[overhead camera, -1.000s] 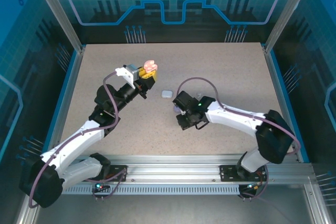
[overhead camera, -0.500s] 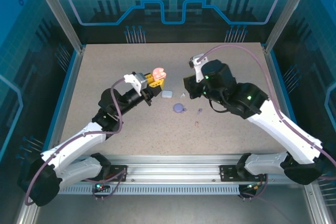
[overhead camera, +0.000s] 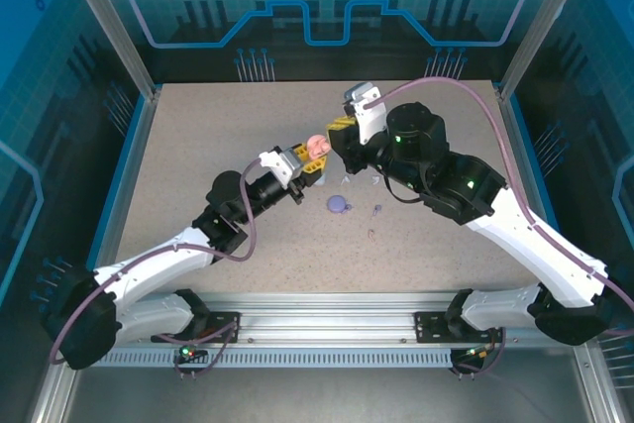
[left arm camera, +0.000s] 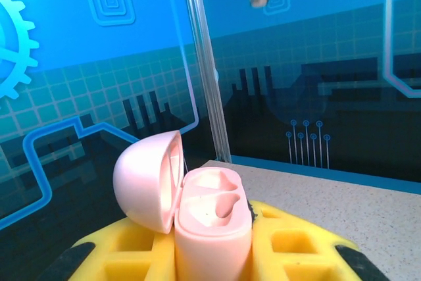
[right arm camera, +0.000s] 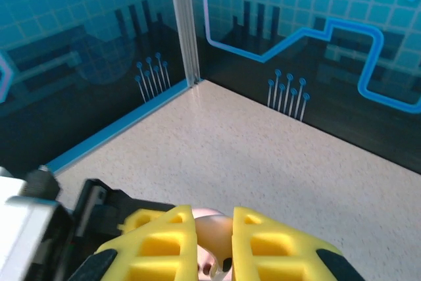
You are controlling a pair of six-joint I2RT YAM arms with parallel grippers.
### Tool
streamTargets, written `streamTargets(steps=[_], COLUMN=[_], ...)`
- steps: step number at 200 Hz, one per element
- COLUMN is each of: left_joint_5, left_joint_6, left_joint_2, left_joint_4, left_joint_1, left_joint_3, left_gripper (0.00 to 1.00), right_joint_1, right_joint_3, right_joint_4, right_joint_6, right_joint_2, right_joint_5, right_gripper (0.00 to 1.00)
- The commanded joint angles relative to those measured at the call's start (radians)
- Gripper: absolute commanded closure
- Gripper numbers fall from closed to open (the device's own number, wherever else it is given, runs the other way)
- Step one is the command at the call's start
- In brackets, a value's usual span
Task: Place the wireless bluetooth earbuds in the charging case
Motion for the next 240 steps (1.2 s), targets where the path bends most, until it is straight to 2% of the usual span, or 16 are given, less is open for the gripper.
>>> streamTargets(steps=[1,69,109,240], left_joint_5=[-0.024,-0.028,-0.027,-0.006], left_joint_6=[0.020,0.000,-0.003,-0.024], left_joint_2=[0.007,-0.027,-0.047,-0.064], left_joint_4=[0.064,0.047,0.033,0.004], left_joint_1=[-0.006,-0.006,-0.006,-0.006], left_joint_3=[0.038,0.027,0.023,0.022], left_gripper=[1.00,1.00,1.00,1.00], right_joint_1=[0.022,0.036,0.036,0.006], right_joint_3=[-0.008,-0.096,-0.136,-0.109], right_joint_4=[0.076,0.117,0.130,0.145], right_joint_6=[-0.036,-0.005,0.005,0.032], right_joint_2=[0.014,0.023,0.006,0.011], right_joint_5=[-0.036,-0.060,-0.032,-0.088], right_gripper=[0.87,0.87,0.87,0.89])
